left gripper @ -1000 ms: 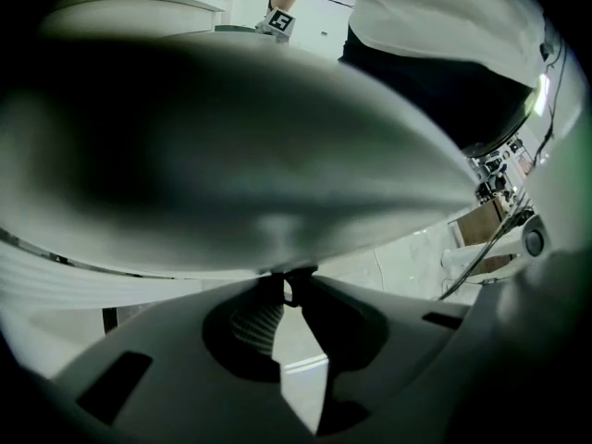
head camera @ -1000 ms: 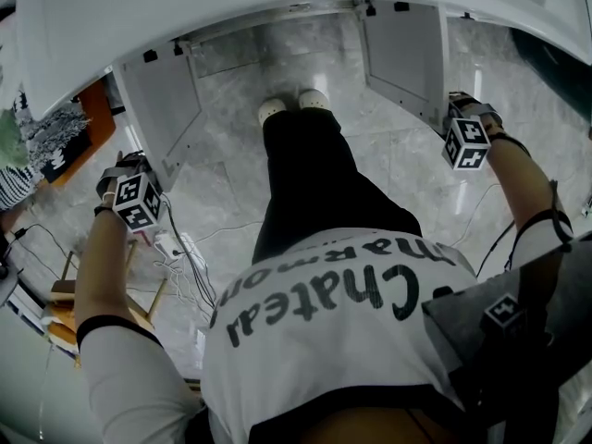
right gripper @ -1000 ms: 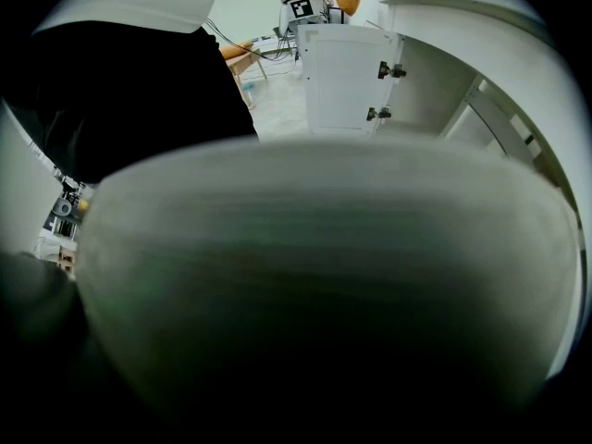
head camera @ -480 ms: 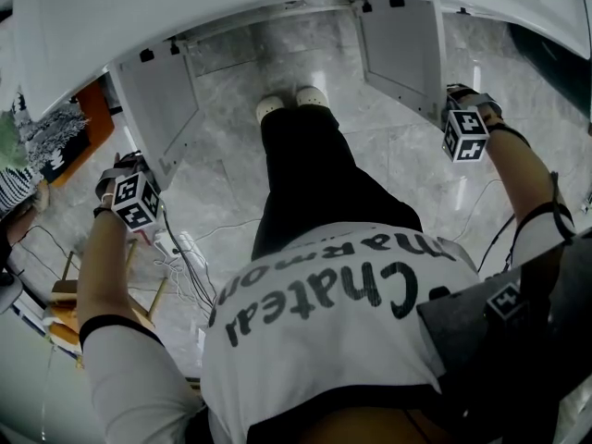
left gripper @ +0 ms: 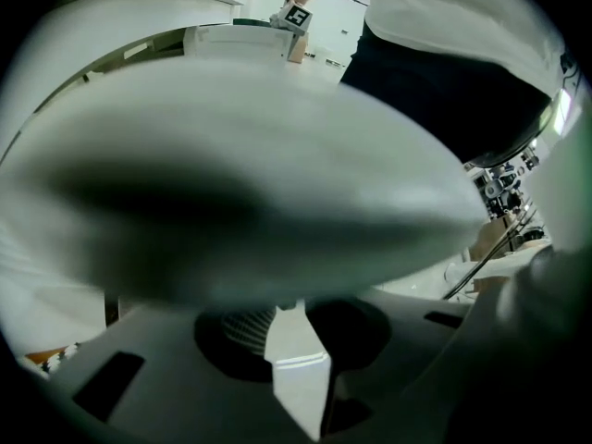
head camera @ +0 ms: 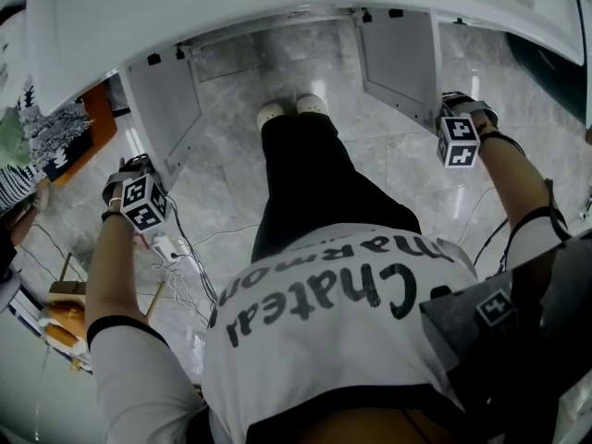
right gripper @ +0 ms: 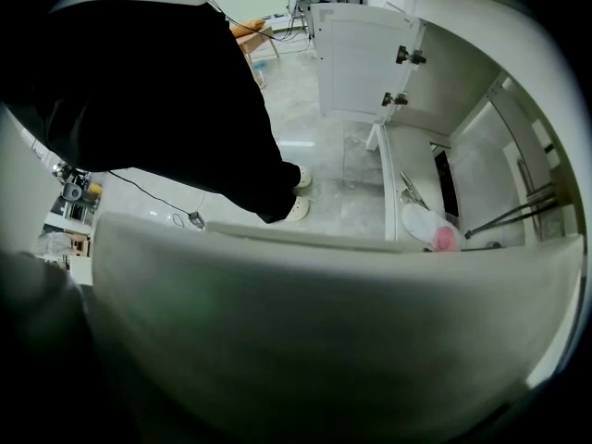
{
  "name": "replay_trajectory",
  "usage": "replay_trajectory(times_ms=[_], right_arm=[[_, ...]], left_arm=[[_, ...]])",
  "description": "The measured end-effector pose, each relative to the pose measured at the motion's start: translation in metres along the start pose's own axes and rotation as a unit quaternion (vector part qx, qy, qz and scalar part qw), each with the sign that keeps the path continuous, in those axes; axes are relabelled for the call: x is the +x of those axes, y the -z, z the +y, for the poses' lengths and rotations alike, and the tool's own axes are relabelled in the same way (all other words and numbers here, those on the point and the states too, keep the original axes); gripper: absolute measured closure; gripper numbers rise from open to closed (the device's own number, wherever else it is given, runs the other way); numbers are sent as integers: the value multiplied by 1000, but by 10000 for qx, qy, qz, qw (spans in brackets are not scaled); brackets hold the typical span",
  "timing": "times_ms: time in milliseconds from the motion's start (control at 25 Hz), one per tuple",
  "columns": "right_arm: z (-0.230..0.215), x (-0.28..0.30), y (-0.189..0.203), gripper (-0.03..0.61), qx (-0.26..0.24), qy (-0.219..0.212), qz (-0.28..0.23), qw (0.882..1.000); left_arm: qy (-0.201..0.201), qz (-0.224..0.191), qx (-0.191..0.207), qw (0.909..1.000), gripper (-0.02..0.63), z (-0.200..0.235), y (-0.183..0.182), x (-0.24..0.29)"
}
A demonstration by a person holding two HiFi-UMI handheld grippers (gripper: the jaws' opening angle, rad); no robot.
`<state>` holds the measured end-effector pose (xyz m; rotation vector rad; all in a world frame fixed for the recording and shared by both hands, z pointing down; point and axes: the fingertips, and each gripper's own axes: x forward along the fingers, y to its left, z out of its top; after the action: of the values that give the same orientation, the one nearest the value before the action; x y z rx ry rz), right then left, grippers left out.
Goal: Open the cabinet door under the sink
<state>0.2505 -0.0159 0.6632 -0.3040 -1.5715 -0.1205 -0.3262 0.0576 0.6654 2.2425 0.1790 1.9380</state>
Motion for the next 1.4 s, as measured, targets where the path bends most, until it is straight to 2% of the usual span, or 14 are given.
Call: replay_trajectory(times_ms=[160, 320, 560, 680, 720, 760, 840, 1000, 1160, 1400], right_arm=[[-1, 0, -1, 511, 139, 26, -13, 9999], [-2, 1, -3, 480, 196, 51, -40, 9998], [-1, 1, -3, 454, 260, 41, -65, 9996], [-1, 1, -5, 459, 308, 62, -110, 9994], [-1, 1, -5, 460, 299, 66, -116, 9995], [-1, 1, -4, 463, 290, 67, -119, 9995], [-2, 1, -3, 466, 277, 62, -116, 9995], [-1, 1, 0, 460, 318, 13, -30, 9995], [-2, -1, 4, 451, 626, 88, 69, 9980], [-5, -16, 9, 491, 820, 237, 245, 9960]], left_arm=[[-3, -29, -100, 9999, 535, -1, -3, 0], [121, -1, -129, 9998, 439, -10, 0, 1], [73, 45, -222, 9997, 409, -14, -3, 3], [86, 64, -455, 9989, 326, -20, -2, 3], [28, 56, -624, 9980, 270, -18, -1, 2], [-51, 27, -824, 9966, 245, -14, 1, 1], [-183, -32, -1108, 9937, 245, -3, 3, -2], [-302, 23, -992, 9946, 245, 11, 3, -7], [-382, 19, -1066, 9936, 245, 12, 5, -16], [-431, 106, -1054, 9934, 247, 6, 8, -34]])
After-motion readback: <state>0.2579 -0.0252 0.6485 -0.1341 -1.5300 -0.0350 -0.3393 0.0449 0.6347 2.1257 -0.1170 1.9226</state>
